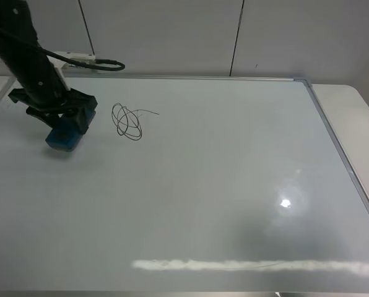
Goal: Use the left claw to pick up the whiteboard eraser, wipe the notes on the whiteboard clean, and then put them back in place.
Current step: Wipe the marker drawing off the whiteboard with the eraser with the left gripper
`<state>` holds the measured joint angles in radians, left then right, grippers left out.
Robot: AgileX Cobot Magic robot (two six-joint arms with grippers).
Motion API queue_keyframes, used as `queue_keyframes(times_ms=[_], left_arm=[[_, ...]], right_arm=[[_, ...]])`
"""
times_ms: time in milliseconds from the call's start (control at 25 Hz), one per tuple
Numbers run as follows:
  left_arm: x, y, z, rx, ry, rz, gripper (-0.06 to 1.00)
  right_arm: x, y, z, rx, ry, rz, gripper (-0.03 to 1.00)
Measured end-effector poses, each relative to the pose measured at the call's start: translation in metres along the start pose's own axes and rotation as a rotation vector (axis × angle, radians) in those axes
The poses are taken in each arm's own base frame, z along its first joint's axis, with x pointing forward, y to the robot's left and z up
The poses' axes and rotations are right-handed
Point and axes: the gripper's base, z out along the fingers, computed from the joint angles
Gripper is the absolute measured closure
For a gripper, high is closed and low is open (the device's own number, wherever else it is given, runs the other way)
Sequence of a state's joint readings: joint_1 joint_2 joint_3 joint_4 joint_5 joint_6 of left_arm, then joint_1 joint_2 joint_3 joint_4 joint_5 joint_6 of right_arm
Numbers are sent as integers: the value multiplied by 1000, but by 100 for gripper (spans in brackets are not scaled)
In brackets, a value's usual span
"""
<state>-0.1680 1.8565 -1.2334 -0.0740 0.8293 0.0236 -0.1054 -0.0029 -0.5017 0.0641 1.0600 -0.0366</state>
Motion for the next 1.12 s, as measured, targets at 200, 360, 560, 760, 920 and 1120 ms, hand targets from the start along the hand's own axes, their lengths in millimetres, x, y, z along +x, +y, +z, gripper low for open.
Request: queue_keyframes(times_ms=[200,360,560,760,920,1120], left_arm=[[-28,-46,17,43,8,95,39],[-44,-83,23,103,-16,150,39],[-56,-120,38,142,-1,236,39],[-47,-134,74,116,82,305,39],[-49,-128,79,75,81,342,39],[-63,-91,79,35,30,303,39]], right_arm=[[0,0,0,0,0,0,0],[0,0,0,0,0,0,0],[0,0,0,0,0,0,0],[0,0,0,0,0,0,0],[0,0,0,0,0,0,0],[0,0,0,0,0,0,0]])
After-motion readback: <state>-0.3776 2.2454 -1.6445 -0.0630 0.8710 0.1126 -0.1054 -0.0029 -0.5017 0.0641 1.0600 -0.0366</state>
